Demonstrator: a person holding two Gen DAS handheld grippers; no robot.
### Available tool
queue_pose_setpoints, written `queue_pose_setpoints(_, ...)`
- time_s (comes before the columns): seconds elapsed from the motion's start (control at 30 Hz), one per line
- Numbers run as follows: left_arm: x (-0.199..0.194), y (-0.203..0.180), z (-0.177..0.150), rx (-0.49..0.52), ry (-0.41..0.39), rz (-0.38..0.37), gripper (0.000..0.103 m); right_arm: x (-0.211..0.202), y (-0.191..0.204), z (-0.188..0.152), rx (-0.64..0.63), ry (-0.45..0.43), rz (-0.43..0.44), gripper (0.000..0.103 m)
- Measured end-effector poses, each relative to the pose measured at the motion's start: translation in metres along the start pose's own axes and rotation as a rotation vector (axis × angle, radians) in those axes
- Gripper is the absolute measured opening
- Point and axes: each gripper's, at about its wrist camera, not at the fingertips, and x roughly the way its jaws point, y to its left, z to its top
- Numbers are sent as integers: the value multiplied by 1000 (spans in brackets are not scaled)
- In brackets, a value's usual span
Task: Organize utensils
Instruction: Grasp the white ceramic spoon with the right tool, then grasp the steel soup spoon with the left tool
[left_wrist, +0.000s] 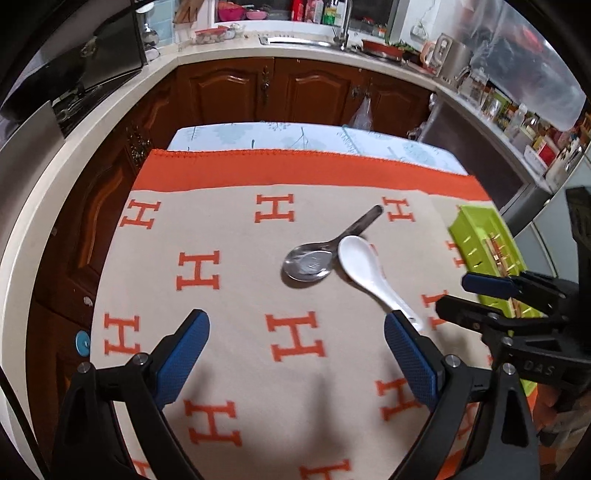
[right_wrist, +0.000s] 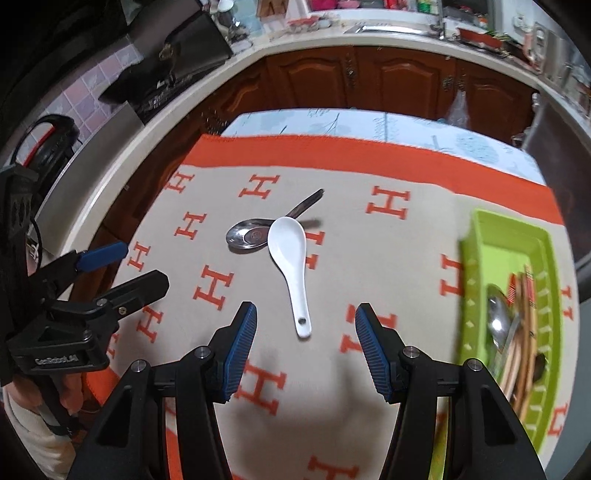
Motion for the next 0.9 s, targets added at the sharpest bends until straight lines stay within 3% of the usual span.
queue_pose_setpoints(0.13, 18, 6, 10, 40, 20, -6, 94, 47, -2, 22, -14, 45, -3, 56)
queue_pose_setpoints(0.4, 55, 19, 31, 43, 81, -60, 90, 117, 3, 50, -74, 64, -41, 37)
queue_pose_setpoints(0.47, 60, 19, 33, 48, 85, -64, 90, 120, 13, 51, -124, 32, -58, 36)
queue_pose_setpoints(0.5, 61, 19, 34, 48, 87, -65, 90, 121, 16, 50, -138, 21, -63, 32)
queue_pose_setpoints(0.53, 64, 20, 35, 44, 92, -67, 90, 122, 21, 49, -156, 11, -51, 19)
queue_pose_setpoints(0.67, 72, 21, 37, 30, 107, -80, 90, 115, 28, 44, -165, -26, -62, 9)
queue_pose_setpoints(0.9, 78, 14, 39, 93, 117, -108, 89, 88, 13, 31, -74, -9, -24, 5)
